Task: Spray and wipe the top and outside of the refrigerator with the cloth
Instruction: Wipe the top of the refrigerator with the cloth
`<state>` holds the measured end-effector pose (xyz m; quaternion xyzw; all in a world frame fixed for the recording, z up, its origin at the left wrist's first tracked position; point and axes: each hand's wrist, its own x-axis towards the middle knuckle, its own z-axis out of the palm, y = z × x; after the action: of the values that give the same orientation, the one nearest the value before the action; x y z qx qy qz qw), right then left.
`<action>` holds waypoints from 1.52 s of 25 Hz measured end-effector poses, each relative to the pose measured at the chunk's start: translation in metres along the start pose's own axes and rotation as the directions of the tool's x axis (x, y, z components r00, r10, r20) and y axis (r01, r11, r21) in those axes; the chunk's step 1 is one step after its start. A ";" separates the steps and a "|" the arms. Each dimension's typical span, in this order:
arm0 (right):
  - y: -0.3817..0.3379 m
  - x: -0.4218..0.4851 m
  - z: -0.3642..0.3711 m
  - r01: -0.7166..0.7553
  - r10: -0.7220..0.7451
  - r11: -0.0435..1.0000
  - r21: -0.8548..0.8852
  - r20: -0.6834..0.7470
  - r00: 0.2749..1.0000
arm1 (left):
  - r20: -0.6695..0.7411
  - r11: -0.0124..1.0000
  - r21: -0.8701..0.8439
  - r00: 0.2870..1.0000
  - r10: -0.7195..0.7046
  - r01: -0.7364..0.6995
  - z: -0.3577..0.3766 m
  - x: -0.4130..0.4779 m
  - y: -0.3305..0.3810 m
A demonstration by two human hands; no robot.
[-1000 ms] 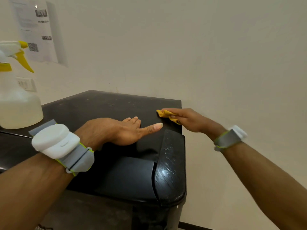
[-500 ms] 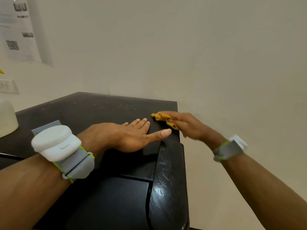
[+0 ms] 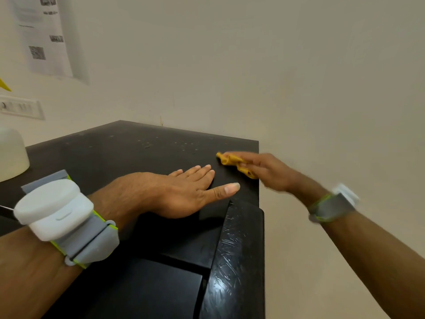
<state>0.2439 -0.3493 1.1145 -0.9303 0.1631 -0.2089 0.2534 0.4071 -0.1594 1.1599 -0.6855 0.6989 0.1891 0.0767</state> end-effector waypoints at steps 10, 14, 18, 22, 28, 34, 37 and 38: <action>0.010 0.027 -0.003 -0.106 0.110 0.992 -0.065 0.059 0.992 | 0.011 0.999 -0.020 0.999 -0.036 0.036 0.001 -0.001 0.001; 0.009 0.000 0.000 0.064 -0.051 0.995 -0.079 0.154 0.987 | 0.032 0.998 -0.017 0.998 -0.060 0.061 0.000 0.000 0.002; 0.059 0.049 -0.027 -0.081 0.083 0.975 -0.206 0.004 0.997 | 0.027 0.998 -0.023 0.998 -0.062 0.063 -0.001 -0.002 0.001; 0.116 0.081 -0.044 -0.517 0.405 0.746 -0.420 -0.330 0.852 | 0.028 0.998 -0.035 0.998 -0.055 0.056 0.000 -0.003 0.001; 0.048 0.090 -0.031 -0.262 0.248 0.964 -0.039 -0.214 0.945 | 0.046 0.997 -0.043 0.997 -0.067 0.069 -0.002 -0.003 0.001; -0.019 0.023 0.010 0.117 -0.061 0.967 -0.224 0.245 0.968 | 0.037 0.998 -0.022 0.997 -0.066 0.066 0.001 0.000 0.001; -0.021 0.021 0.009 0.134 -0.073 0.967 -0.219 0.265 0.961 | 0.039 0.997 -0.015 0.997 -0.073 0.074 0.001 0.000 0.002; -0.016 0.029 0.008 0.115 -0.045 0.962 -0.246 0.272 0.961 | 0.033 0.997 -0.012 0.997 -0.075 0.075 0.002 0.000 0.001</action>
<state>0.2759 -0.3447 1.1258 -0.9809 0.1156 -0.0701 0.1400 0.4056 -0.1583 1.1583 -0.7085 0.6701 0.2021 0.0905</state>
